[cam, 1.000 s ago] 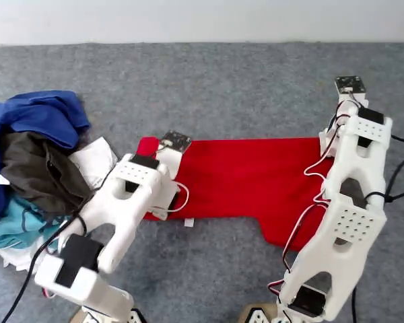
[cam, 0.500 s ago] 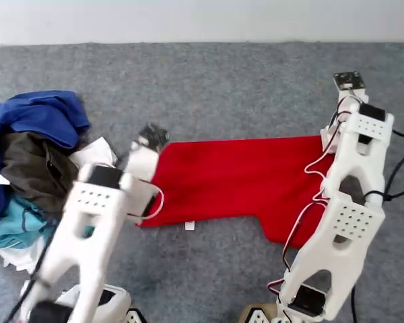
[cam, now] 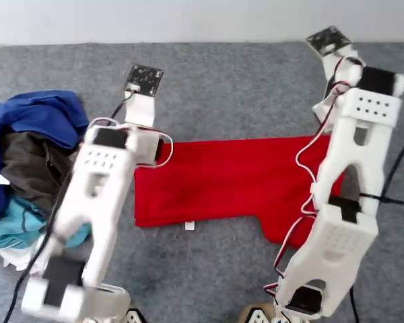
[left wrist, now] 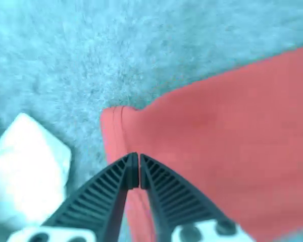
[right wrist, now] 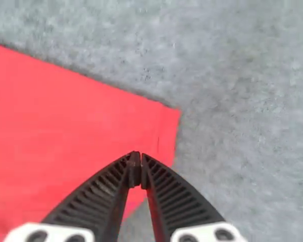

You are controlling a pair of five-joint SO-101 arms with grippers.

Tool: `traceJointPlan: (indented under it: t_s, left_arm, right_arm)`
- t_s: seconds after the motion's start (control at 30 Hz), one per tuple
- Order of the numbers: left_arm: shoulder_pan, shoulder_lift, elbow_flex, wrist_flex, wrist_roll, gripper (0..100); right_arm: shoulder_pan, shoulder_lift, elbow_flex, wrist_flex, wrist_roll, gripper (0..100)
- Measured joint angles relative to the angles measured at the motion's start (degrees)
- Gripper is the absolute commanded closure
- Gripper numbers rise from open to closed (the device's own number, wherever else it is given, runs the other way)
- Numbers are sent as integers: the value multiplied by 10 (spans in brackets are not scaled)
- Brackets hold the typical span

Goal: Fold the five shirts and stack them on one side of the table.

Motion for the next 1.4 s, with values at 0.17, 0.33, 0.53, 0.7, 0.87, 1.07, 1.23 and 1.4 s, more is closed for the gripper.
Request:
traceJointPlan:
  t_s: [0.17, 0.33, 0.53, 0.7, 0.87, 1.07, 1.23, 1.4]
  left_arm:
    - [-17, 115, -14, -73, 34, 987]
    - [-25, 141, -15, -97, 66, 987]
    - [-25, 142, -15, -98, 78, 987]
    - [-54, 142, -15, -98, 79, 987]
    - [-54, 142, -15, -98, 79, 987]
    - [-54, 142, -15, -98, 79, 987]
    - [-53, 142, -15, -98, 79, 987]
    - [-56, 142, -15, -98, 79, 987]
  right_arm:
    - [-11, -98, 36, 46, 105, 972]
    - [-19, -240, 240, 46, 205, 891]
    - [-62, -426, 561, 46, 279, 876]
    - [-63, -513, 773, -1, 321, 855]
    - [-63, -521, 924, -110, 347, 817]
    - [-64, -521, 1008, -198, 366, 816]
    - [-63, -522, 1089, -312, 366, 817]
    - [-60, -531, 1129, -389, 366, 878]
